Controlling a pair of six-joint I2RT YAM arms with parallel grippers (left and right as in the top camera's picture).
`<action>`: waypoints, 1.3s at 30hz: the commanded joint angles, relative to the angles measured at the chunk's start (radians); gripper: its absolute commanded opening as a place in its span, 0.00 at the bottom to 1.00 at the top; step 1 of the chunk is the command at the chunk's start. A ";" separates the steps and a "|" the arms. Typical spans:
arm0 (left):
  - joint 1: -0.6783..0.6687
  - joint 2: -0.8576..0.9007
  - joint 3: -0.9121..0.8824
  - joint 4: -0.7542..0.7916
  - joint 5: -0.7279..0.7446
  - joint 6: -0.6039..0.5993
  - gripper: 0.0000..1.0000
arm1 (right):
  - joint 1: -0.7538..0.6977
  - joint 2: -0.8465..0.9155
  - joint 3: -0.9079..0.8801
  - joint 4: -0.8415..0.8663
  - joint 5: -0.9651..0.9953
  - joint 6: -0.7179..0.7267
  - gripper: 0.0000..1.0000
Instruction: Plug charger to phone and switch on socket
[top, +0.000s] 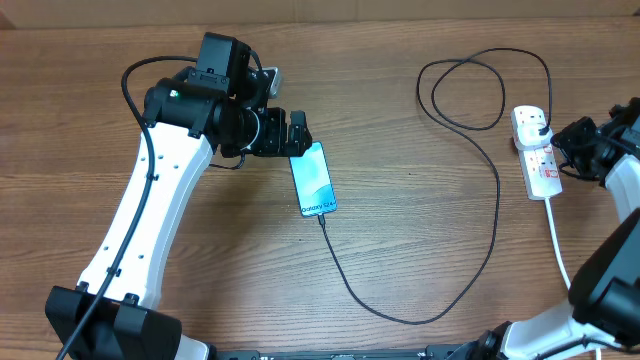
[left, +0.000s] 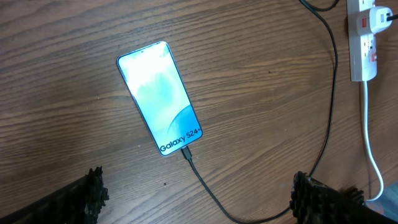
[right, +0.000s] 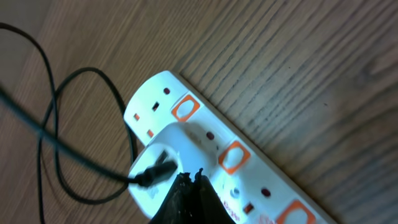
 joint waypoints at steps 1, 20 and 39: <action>-0.013 0.003 0.008 0.000 -0.007 0.019 1.00 | -0.002 0.040 0.048 0.003 -0.024 0.029 0.04; -0.013 0.003 0.008 0.004 -0.026 0.019 1.00 | -0.006 0.151 0.048 0.079 -0.018 0.029 0.04; -0.013 0.003 0.008 0.019 -0.025 0.018 1.00 | 0.001 0.204 0.046 0.040 -0.020 0.002 0.04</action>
